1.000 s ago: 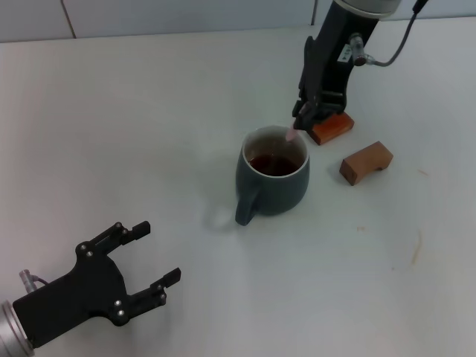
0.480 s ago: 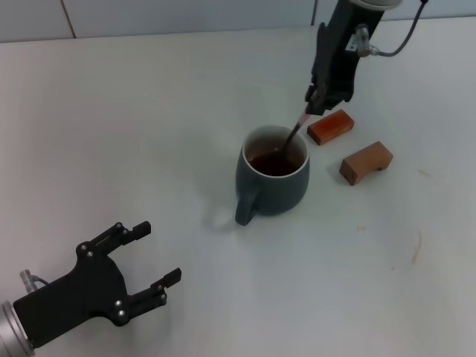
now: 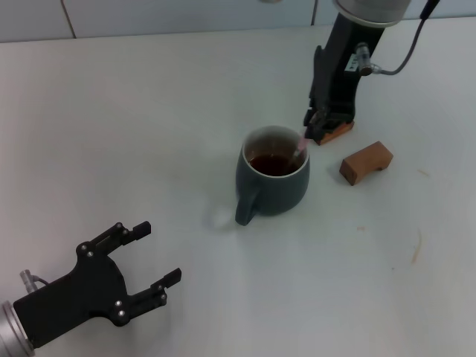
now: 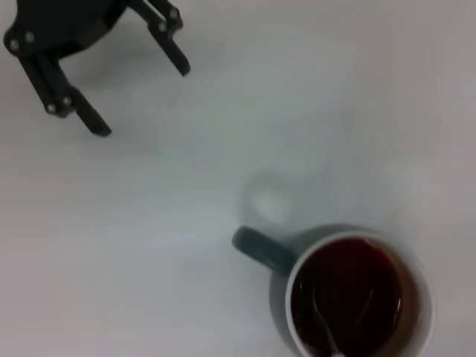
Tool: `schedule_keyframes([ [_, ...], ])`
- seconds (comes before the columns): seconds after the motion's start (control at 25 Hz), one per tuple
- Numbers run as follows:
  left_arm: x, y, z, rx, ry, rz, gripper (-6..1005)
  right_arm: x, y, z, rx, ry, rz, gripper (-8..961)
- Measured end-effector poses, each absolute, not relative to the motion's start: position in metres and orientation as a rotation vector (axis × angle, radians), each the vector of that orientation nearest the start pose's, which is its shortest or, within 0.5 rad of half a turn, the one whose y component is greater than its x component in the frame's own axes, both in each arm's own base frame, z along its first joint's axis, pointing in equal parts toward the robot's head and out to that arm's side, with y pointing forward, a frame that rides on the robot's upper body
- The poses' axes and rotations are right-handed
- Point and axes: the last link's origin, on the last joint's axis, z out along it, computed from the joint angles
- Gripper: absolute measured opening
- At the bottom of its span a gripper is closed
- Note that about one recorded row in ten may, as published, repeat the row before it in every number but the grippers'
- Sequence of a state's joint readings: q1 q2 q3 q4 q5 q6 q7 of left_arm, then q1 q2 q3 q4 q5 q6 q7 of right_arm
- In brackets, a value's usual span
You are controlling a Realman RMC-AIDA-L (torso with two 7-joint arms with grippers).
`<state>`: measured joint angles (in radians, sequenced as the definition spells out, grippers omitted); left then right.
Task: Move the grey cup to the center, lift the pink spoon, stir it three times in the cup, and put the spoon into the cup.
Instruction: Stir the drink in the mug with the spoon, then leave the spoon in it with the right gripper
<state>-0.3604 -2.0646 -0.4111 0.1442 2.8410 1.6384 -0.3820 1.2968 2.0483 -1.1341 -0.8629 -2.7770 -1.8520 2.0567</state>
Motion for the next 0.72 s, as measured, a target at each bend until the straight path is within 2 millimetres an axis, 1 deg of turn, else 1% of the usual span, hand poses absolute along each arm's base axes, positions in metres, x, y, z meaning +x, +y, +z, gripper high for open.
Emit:
schedule_keyframes([
  [0.2, -0.3252, 0.211, -0.0556, -2.502, -0.235, -0.819, 805, 0.046, 0.4105, -0.0015, -2.92, 0.086, -0.933, 139],
  [0.72, -0.325, 0.2117, -0.0551, -2.497, -0.235, -0.82, 805, 0.0457, 0.4115, -0.0039, -2.899, 0.113, -0.932, 190],
])
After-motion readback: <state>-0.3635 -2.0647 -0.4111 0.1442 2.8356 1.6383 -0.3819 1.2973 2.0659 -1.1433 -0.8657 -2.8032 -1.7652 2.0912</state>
